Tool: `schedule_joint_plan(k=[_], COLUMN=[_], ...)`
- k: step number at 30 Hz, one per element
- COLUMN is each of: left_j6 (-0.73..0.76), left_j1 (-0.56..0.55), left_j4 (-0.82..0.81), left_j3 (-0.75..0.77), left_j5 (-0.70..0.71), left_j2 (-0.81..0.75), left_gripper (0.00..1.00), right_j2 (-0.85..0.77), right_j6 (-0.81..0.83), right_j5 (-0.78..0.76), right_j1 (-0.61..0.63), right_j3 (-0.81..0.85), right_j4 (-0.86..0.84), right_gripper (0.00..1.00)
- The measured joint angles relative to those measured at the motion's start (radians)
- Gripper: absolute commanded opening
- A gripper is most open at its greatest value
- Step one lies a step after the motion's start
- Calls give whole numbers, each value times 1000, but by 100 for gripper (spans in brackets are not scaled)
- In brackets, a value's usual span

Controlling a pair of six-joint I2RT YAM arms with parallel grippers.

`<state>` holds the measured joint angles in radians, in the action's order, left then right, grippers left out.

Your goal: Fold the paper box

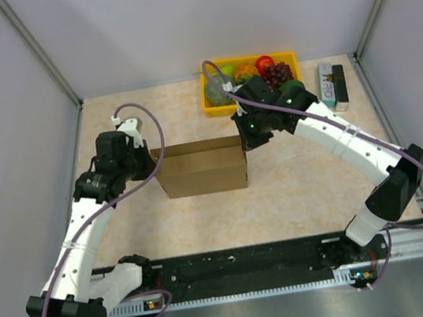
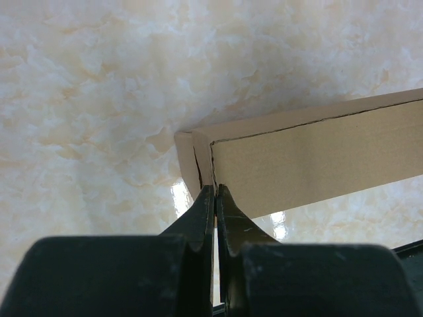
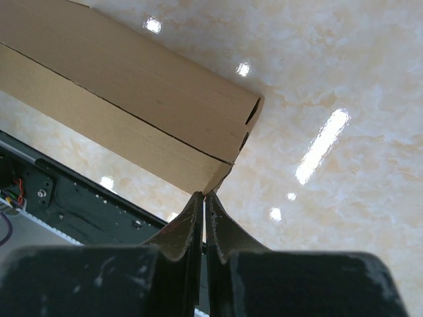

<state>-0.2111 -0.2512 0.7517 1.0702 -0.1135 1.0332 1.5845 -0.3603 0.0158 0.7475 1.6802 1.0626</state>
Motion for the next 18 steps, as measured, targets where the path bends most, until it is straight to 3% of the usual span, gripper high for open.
schedule_joint_plan(k=[18], left_j6=[17], left_j1=[-6], left_j4=[-31], left_j3=[-40], left_j5=[43], left_j2=[-35], left_gripper=[0], right_j2=[0], right_j6=[0], right_j5=[-3], right_j1=[3], right_j3=[0], right_j4=[0], right_gripper=[0])
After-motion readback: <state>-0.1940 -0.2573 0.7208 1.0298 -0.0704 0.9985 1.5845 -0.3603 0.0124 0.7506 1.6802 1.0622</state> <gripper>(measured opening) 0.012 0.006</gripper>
